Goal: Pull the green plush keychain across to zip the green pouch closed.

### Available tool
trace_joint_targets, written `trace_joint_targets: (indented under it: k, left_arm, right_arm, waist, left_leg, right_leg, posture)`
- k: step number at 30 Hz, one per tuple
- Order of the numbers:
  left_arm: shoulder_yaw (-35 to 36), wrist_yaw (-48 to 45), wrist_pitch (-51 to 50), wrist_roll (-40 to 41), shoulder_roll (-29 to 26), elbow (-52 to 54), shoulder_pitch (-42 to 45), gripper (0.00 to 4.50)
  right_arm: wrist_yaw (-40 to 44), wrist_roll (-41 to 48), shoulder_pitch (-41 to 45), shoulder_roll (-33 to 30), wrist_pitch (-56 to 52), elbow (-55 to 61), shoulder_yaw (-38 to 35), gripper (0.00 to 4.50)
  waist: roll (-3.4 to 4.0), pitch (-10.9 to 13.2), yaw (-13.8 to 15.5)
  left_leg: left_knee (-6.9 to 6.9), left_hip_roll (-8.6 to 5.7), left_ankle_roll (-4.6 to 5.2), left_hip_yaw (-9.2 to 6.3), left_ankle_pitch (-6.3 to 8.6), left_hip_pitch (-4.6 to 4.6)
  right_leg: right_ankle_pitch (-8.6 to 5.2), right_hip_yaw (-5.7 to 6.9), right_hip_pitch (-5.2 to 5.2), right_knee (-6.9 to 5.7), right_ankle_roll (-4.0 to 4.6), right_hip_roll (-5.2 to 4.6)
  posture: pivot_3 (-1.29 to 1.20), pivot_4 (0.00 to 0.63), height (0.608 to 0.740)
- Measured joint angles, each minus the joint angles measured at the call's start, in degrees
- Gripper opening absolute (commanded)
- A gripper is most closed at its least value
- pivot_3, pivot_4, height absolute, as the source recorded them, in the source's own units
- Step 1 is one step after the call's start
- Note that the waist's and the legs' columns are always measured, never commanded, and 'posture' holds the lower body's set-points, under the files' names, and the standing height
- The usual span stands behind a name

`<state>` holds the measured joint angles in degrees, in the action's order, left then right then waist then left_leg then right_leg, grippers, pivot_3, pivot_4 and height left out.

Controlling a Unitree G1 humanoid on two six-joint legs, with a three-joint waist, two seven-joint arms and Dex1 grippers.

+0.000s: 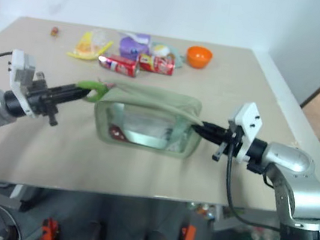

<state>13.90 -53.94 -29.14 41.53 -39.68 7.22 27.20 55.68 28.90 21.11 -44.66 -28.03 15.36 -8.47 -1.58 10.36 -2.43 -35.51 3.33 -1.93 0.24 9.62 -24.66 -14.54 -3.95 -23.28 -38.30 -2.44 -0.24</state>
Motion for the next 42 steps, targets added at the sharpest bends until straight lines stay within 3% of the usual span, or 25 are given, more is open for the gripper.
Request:
trace_joint_targets:
  k: [4, 8, 16, 17, 24, 30, 35, 42]
  left_arm:
    - [-2.46, 0.92, 0.17, -0.08, 3.16, 0.39, 8.59, 0.03]
    - [-12.29, -2.69, 3.03, -3.55, 10.16, -1.06, 16.27, 0.03]
    - [-20.66, -9.45, 6.68, -11.93, 11.89, -9.02, 21.09, 0.03]
    - [-20.76, -9.79, 6.51, -12.11, 11.88, -9.32, 21.24, 0.35]
    - [-20.72, -12.7, 5.61, -13.67, 9.08, -11.51, 22.54, 2.59]
    - [-18.83, -15.11, 4.92, -14.09, 1.47, -7.72, 21.98, 2.59]
    - [-13.37, -13.91, -0.27, -11.65, -5.14, 0.04, 13.86, 2.59]
    - [-2.54, -4.79, -7.55, -6.11, -5.73, 9.31, 0.81, 2.59]
  right_arm:
    - [0.61, -0.02, 0.39, -0.22, 0.23, -0.62, 0.19, 0.0]
    - [0.91, -0.81, 2.06, -0.27, 0.77, -1.54, 1.49, 0.0]
    - [1.33, -1.14, 1.97, -0.26, 1.14, -1.86, 1.87, 0.0]
    - [1.3, -1.13, 1.88, -0.26, 1.16, -1.85, 1.85, 0.0]
    - [0.52, -1.04, 1.1, -0.26, 1.23, -0.83, 1.73, 0.0]
    - [0.53, -1.1, 1.42, -0.07, 1.72, -1.08, 1.91, 0.0]
    - [1.3, -1.14, 2.05, 0.19, 2.29, -2.09, 2.4, 0.0]
    - [1.86, -1.2, 3.1, 0.38, 3.1, -3.83, 3.33, 0.0]
  waist:
    - [-0.01, -0.01, 0.37]
    - [0.0, -0.01, 0.47]
    - [0.01, -0.01, -0.04]
    - [0.01, -0.01, -0.04]
    - [0.01, -0.01, -0.08]
    - [0.02, -0.01, -0.19]
    - [0.02, -0.01, -0.35]
    - [0.01, -0.01, -0.29]
  left_leg:
    - [-0.07, -0.03, 0.0, 0.0, -0.01, 0.0]
    - [-0.1, -0.08, 0.0, 0.03, 0.0, 0.01]
    - [-0.02, -0.02, 0.01, -0.05, 0.0, 0.01]
    - [-0.04, -0.04, 0.01, -0.05, 0.0, 0.0]
    - [-0.08, -0.04, 0.01, -0.06, 0.0, 0.01]
    - [-0.02, -0.01, 0.01, -0.06, 0.0, -0.01]
    - [0.01, 0.05, 0.01, -0.01, 0.0, 0.0]
    - [-0.02, 0.11, 0.01, 0.03, -0.01, 0.12]
  right_leg:
    - [0.03, -0.02, 0.06, 0.0, -0.06, -0.01]
    - [0.06, -0.09, 0.06, 0.02, -0.09, 0.01]
    - [0.03, -0.1, 0.03, 0.01, -0.02, 0.13]
    - [0.03, -0.11, 0.04, 0.01, -0.05, 0.11]
    - [0.04, -0.11, 0.05, 0.0, -0.06, 0.12]
    - [0.01, -0.11, 0.02, 0.01, -0.06, 0.12]
    - [0.0, -0.14, -0.02, 0.0, -0.03, 0.13]
    - [0.04, -0.13, 0.07, -0.03, 0.02, 0.14]
  posture:
    - [0.0, 0.15, 0.74]
    - [0.0, 0.15, 0.74]
    - [0.0, 0.15, 0.74]
    - [0.0, 0.15, 0.74]
    - [0.0, 0.15, 0.74]
    - [0.0, 0.15, 0.74]
    - [0.0, 0.15, 0.74]
    - [0.0, 0.15, 0.74]
